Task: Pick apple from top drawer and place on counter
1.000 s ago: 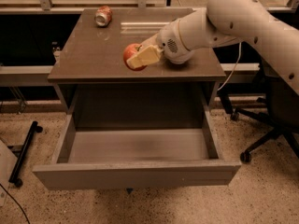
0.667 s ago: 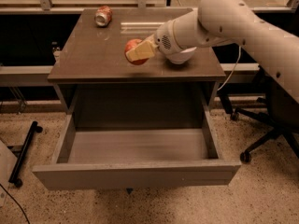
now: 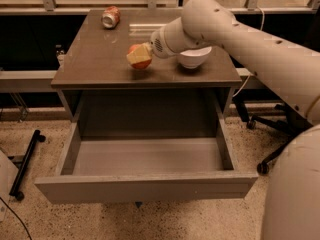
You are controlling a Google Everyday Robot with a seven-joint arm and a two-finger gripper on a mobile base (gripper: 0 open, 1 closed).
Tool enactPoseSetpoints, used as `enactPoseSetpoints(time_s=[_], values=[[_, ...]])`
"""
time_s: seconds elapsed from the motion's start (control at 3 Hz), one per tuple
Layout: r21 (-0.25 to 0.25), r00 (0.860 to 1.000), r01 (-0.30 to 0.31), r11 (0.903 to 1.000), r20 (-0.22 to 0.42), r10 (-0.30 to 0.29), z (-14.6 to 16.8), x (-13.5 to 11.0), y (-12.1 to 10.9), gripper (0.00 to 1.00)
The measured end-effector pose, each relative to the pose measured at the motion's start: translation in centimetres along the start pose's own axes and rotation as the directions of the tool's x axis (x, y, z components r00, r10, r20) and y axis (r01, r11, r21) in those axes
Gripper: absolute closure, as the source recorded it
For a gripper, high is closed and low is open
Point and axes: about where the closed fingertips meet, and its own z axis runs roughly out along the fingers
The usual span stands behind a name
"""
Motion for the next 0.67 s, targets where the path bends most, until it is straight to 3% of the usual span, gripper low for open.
enactPoseSetpoints(time_s=[0.33, 0.67], values=[[0.039, 0.999, 0.011, 0.9992, -0.037, -0.01, 2.09, 0.3, -0.54, 0.82], [0.041, 0.999, 0.014, 0.9991, -0.042, -0.012, 2.42, 0.36, -0.46, 0.59]])
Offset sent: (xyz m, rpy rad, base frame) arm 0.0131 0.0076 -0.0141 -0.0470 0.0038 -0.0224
